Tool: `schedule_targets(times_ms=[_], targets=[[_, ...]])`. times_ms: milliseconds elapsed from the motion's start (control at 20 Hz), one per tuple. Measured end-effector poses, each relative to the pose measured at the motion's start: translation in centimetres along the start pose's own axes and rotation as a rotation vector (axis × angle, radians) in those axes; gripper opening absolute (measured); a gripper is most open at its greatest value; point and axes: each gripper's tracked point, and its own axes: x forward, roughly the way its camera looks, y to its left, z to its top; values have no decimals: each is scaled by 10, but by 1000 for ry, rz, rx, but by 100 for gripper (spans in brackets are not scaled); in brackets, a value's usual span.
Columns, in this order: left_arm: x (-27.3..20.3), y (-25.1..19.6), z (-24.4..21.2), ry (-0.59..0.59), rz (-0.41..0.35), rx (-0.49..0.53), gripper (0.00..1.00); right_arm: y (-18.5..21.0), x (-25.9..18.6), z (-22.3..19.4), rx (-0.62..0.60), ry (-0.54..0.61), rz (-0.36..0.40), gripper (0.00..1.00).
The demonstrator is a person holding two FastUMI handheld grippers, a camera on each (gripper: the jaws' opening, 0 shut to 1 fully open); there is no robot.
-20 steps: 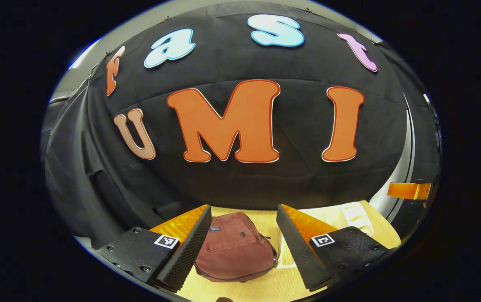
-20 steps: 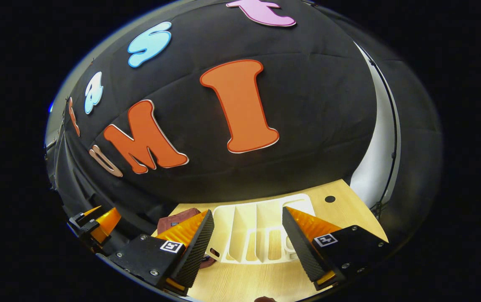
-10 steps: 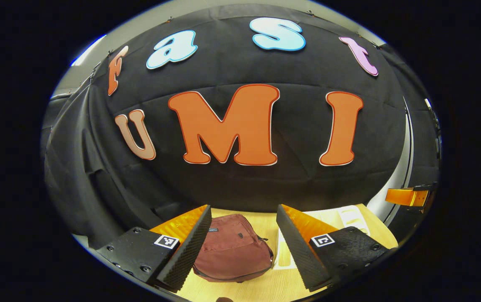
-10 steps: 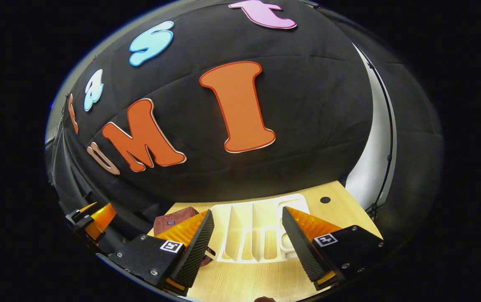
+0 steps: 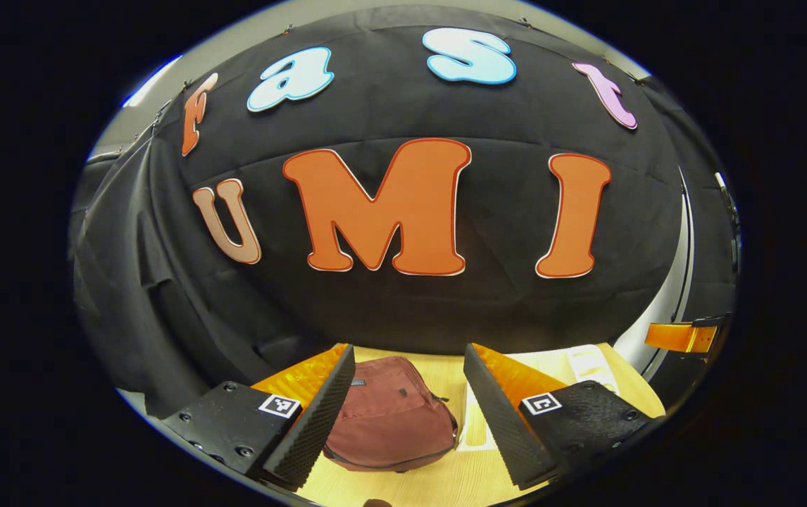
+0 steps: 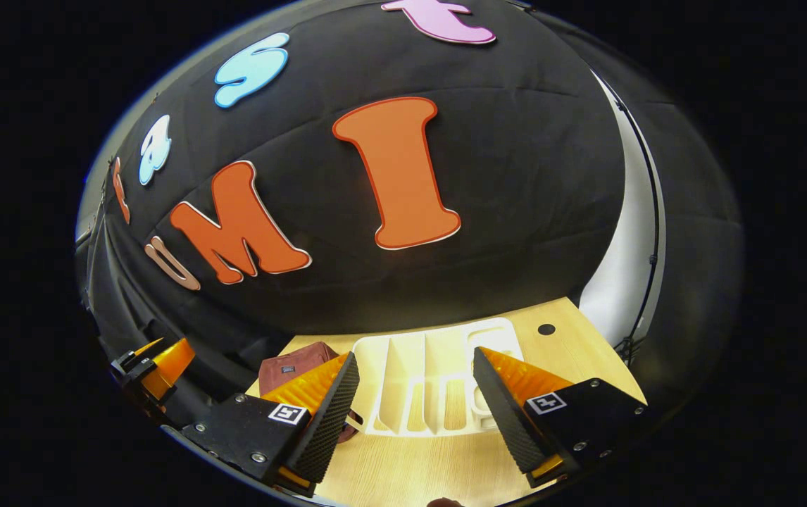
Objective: Open the schoolbag, grab two books from the bookshelf and put them into the schoolbag.
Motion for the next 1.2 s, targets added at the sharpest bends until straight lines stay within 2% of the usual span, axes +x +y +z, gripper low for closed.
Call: schedule_targets(times_ms=[300,500,600,850,1050,1200], targets=[[4,-8,-3,-14,-29,-37,98,-7,6,4,1,-28,-36,97],[15,-13,5,-42,-38,12,100,-12,12,5,-10,-31,-68,97],[21,-13,5,-39,-61,30,98,-6,11,4,5,-40,-72,97],[15,-7,2,-34,-115,26,100,18,-3,-8,8,-54,-88,97],[8,4,7,-32,-136,24,98,38,-42,-27,8,-73,-110,97],[3,13,11,-45,-130,10,100,62,-59,-35,4,-82,-114,97]])
